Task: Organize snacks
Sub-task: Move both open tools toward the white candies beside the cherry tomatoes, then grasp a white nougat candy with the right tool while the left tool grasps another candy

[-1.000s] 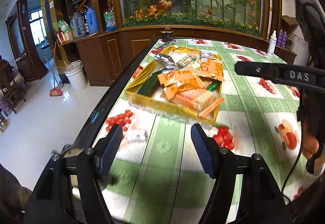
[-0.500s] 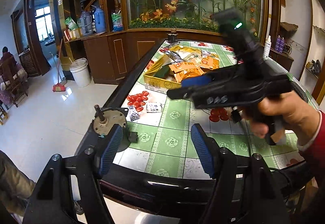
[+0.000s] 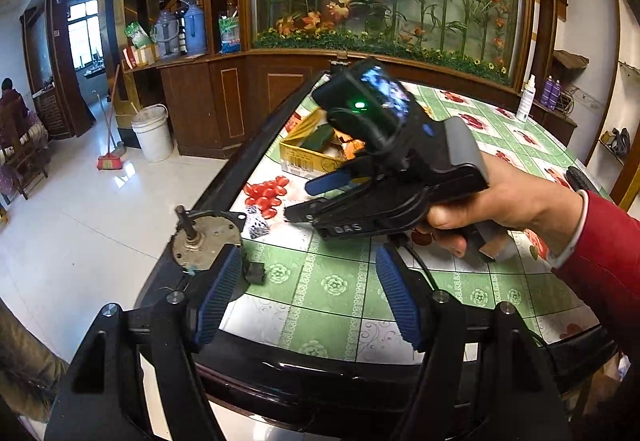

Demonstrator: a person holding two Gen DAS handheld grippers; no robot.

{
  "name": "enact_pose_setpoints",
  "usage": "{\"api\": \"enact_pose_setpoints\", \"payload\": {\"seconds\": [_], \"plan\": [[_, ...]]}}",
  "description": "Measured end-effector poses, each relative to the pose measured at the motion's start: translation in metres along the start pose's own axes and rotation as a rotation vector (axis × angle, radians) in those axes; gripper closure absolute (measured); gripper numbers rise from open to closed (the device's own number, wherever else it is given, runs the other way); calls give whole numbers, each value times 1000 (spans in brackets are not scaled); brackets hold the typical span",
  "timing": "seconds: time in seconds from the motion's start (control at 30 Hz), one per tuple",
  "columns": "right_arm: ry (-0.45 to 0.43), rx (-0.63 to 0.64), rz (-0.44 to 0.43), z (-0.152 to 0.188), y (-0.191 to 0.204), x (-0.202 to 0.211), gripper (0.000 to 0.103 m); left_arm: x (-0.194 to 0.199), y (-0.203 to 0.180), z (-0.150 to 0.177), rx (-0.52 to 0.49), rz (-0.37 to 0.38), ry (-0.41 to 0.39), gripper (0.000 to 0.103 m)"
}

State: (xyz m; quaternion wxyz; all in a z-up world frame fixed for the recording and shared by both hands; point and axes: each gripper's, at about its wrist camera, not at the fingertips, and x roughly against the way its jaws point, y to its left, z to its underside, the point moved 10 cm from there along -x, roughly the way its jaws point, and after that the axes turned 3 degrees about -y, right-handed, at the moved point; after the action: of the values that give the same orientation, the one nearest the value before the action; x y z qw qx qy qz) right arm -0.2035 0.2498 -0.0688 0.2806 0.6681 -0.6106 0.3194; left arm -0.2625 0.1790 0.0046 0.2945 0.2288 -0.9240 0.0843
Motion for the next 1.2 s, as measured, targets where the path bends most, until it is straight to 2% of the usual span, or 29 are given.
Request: {"api": "enact_pose_setpoints", "payload": {"seconds": [0.07,0.23,0.27,0.37,0.43,0.57,0.73,0.9,1.0,1.2], "plan": [[14,12,-14,0,3,-4,75,-3,-2,1,-1,4,9,33],[42,34,-10,8,4,-11,78,-6,-6,3,-6,4,24,33],[36,27,-9,8,4,-11,83,-7,-7,2,-9,2,27,33],[33,-3,14,11,-3,-6,84,-14,-13,1,-38,-12,39,33],[4,-48,0,15,-8,8,84,-20,-19,-2,-58,-20,47,33],[-92,-185,-2,31,-34,55,84,-39,-31,-11,-128,-96,49,32],[-191,-334,51,65,-74,126,84,-77,-34,-20,-131,-190,78,32],[-290,-425,65,79,-87,182,84,-113,-39,-34,-146,-240,91,32],[-311,-429,70,78,-83,191,84,-131,-23,-35,-106,-308,140,32],[-326,-429,51,83,-79,201,84,-139,10,-28,-48,-446,195,32]]}}
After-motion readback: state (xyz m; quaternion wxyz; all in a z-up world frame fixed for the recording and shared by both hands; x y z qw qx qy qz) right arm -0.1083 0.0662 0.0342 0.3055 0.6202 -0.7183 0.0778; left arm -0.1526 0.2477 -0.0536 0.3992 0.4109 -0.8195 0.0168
